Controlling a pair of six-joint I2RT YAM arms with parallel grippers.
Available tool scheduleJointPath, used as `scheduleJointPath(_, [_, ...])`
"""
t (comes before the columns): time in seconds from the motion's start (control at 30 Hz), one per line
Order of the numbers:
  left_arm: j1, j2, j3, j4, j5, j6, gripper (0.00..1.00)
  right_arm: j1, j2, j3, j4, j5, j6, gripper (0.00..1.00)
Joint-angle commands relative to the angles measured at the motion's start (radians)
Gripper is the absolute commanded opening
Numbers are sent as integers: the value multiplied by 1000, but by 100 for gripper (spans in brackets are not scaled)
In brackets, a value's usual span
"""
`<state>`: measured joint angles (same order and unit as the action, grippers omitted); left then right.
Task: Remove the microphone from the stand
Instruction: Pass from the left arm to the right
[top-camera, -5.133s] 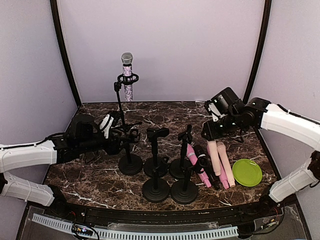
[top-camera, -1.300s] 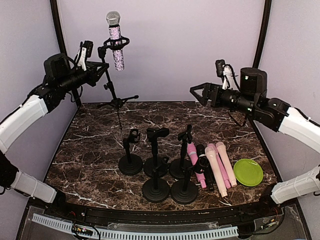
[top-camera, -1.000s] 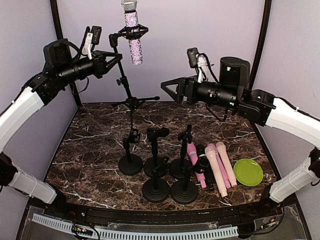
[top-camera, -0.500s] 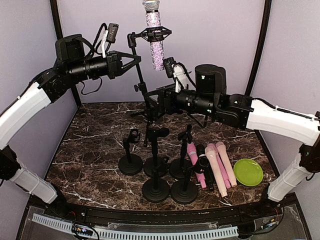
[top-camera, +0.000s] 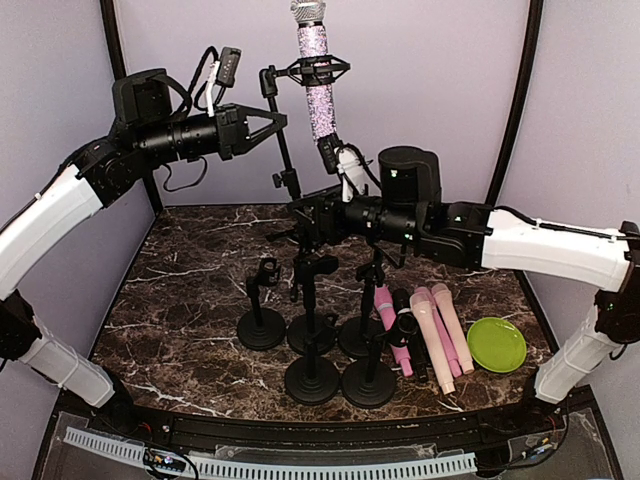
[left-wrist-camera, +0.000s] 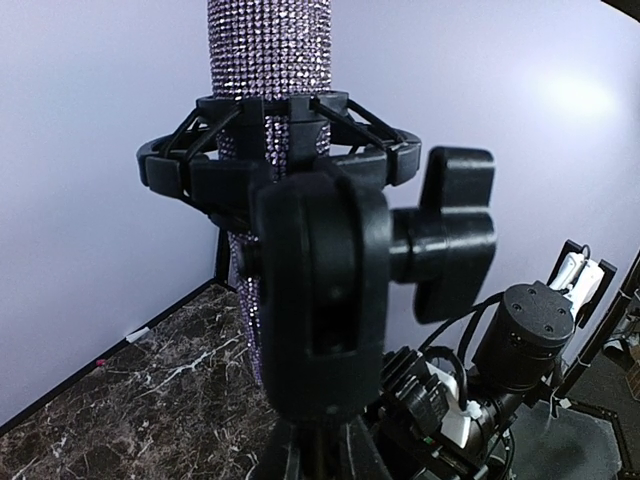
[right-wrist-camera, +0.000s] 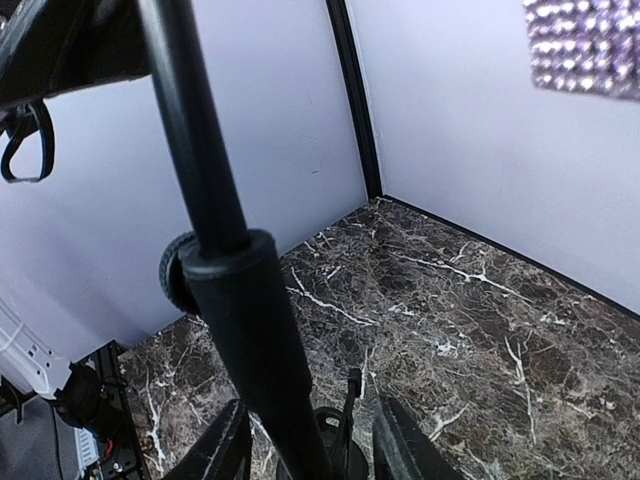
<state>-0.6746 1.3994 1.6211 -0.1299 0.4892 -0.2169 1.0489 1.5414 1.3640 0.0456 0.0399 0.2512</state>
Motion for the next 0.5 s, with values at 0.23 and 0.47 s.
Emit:
scheduleJointPath(0.23, [-4,-58,45,127,17,-51,0,10,14,-32,130,-26,-2,29])
scheduleJointPath(0.47, [-5,-75,19,124,11,-46,0,14,6,-42,151,-2,-28,2])
